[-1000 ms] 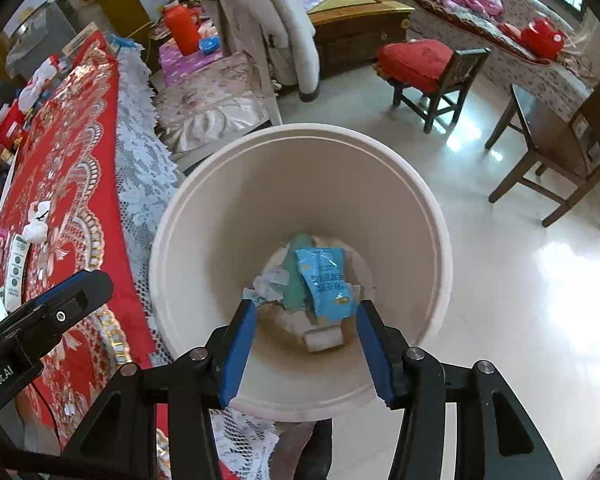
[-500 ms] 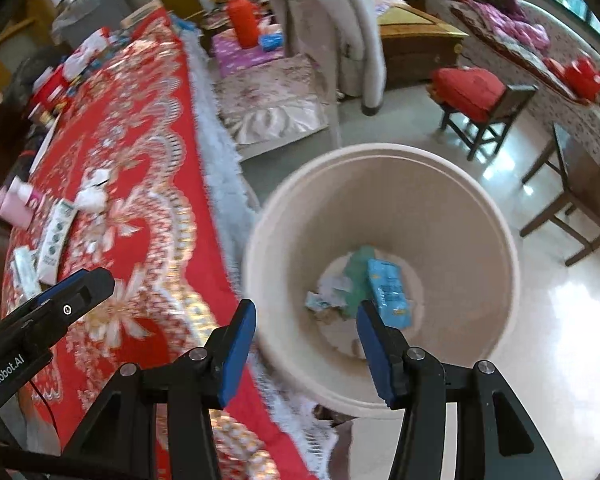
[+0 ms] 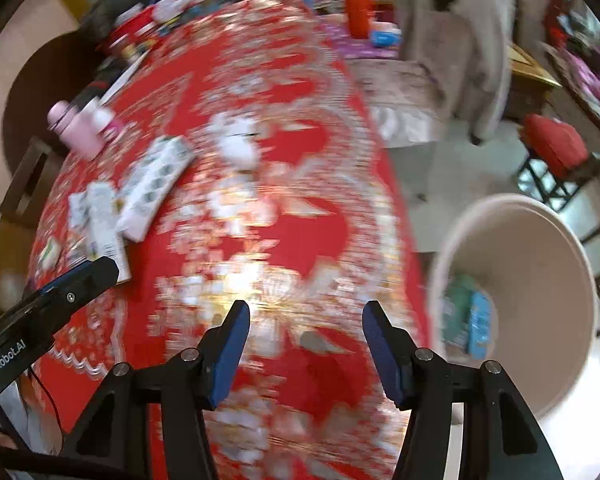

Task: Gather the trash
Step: 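Move both open tools back over the tablecloth, then grasp the white medicine box with the right tool while the left tool reaches the green snack packet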

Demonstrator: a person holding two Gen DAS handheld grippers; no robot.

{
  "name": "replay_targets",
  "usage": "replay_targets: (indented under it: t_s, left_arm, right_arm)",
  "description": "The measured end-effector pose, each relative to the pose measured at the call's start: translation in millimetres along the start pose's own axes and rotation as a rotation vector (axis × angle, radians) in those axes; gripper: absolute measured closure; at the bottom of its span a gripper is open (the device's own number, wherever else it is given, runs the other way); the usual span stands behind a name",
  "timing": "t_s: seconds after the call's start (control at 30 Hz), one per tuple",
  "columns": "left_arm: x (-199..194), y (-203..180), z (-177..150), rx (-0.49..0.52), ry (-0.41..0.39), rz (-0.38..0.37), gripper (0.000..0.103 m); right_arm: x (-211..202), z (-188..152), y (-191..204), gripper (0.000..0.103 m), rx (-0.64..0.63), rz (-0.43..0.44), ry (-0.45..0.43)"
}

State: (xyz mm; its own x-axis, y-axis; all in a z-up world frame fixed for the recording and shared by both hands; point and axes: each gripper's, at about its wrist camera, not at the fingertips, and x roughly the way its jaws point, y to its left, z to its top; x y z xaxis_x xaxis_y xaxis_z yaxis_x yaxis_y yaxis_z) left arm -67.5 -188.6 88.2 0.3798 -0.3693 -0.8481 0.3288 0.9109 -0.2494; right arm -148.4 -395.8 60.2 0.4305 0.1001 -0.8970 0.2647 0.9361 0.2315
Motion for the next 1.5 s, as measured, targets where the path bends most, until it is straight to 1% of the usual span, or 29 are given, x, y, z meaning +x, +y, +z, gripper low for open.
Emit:
replay_targets:
  t_s: [0.07,0.1,0.13,0.17,0.23,0.37,0.4,0.47,0.57,0.7,0.73,0.77,0.8,0.83,0.87,0.93,1.07,1.3,1.5]
  left_arm:
    - [-9.7,26.3,-2.9,-0.037,-0.012,0.034,0.057]
    - [-13.6,35.6,-4.1,-0.051,-0.016,0.049,0.057]
    - [-18.1,48.7,-5.9,-0.069,-0.022,0.068,0.057]
    - [-22.0,60.0,-7.7,-0.085,-0.025,0.085,0.057]
    - [-28.4,82.1,-12.6,-0.121,-0.026,0.119,0.057]
    - [-40.2,122.7,-21.4,-0.203,-0.03,0.162,0.057]
    - [-43.5,131.7,-23.3,-0.224,-0.032,0.168,0.057]
    - [-48.5,146.1,-26.0,-0.256,-0.04,0.175,0.057]
    - [-52.0,159.3,-27.0,-0.288,-0.043,0.171,0.057]
    - [-49.5,160.3,-23.7,-0.305,-0.04,0.153,0.057]
    - [-48.9,159.5,-22.6,-0.303,-0.038,0.149,0.057]
    - [-46.8,158.3,-20.3,-0.299,-0.035,0.144,0.057]
    - [-44.6,156.9,-17.6,-0.294,-0.034,0.138,0.057]
    - [-42.1,155.3,-15.1,-0.289,-0.033,0.132,0.057]
    - [-39.8,154.4,-12.6,-0.286,-0.032,0.128,0.057]
    - [-32.6,151.3,-6.2,-0.282,-0.025,0.114,0.057]
    - [-18.0,145.0,7.6,-0.276,-0.013,0.092,0.057]
    - [1.7,135.3,28.4,-0.251,-0.002,0.088,0.057]
    - [12.5,132.1,36.7,-0.244,0.008,0.1,0.057]
  right_arm:
    - [6.2,3.9,22.3,0.046,-0.038,0.023,0.008]
    - [9.2,5.4,34.2,0.043,-0.061,0.034,0.014]
    - [14.7,7.6,56.8,0.041,-0.098,0.055,0.021]
    - [14.7,7.6,56.8,0.04,-0.098,0.055,0.021]
    - [20.8,12.1,80.6,0.04,-0.132,0.077,0.024]
    - [32.0,21.0,125.7,0.038,-0.2,0.1,0.019]
    - [35.7,23.2,137.4,0.036,-0.217,0.099,0.018]
    - [44.5,29.0,160.2,0.036,-0.24,0.086,0.014]
    - [51.8,33.0,180.7,0.035,-0.261,0.066,-0.004]
    - [69.4,39.8,201.7,0.035,-0.277,-0.001,-0.007]
    - [72.9,40.6,203.0,0.035,-0.284,-0.024,-0.01]
    - [75.5,41.2,202.6,0.039,-0.284,-0.031,-0.012]
    - [75.2,42.1,199.0,0.049,-0.272,-0.014,-0.016]
    - [73.3,42.9,195.2,0.049,-0.261,0.001,-0.019]
    - [70.1,43.6,189.6,0.049,-0.253,-0.012,-0.028]
    - [64.9,44.5,181.2,0.049,-0.253,0.003,-0.038]
    - [51.8,44.1,153.5,0.049,-0.227,0.036,-0.025]
    - [43.2,30.8,102.6,0.049,-0.148,0.054,0.045]
    - [48.0,23.2,88.5,0.049,-0.13,0.056,0.075]
